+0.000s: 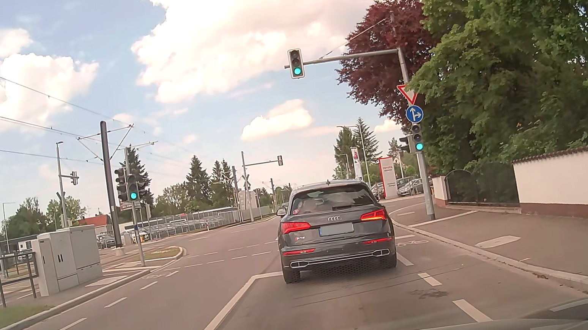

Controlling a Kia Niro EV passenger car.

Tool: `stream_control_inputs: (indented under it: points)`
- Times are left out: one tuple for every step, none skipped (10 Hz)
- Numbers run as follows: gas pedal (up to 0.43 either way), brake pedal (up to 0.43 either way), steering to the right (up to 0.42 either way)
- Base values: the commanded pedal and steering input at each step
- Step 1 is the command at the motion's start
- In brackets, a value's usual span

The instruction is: Follow the waypoints while adhering to traffic rules and regulations

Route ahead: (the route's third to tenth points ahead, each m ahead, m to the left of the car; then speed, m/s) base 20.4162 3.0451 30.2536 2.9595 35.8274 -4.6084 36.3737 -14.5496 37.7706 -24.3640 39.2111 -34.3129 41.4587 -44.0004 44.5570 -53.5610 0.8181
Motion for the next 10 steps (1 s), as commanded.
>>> stream_control_inputs:
  points:
    - [0.110,0.018,-0.036]
    - [0.110,0.024,-0.036]
    - [0.118,0.024,-0.034]
    - [0.130,0.024,-0.031]
    - [0.130,0.024,-0.023]
    - [0.138,0.018,-0.015]
    - [0.150,0.024,-0.011]
    - [0.150,0.024,-0.010]
    - [0.150,0.024,-0.008]
    - [0.157,0.024,-0.005]
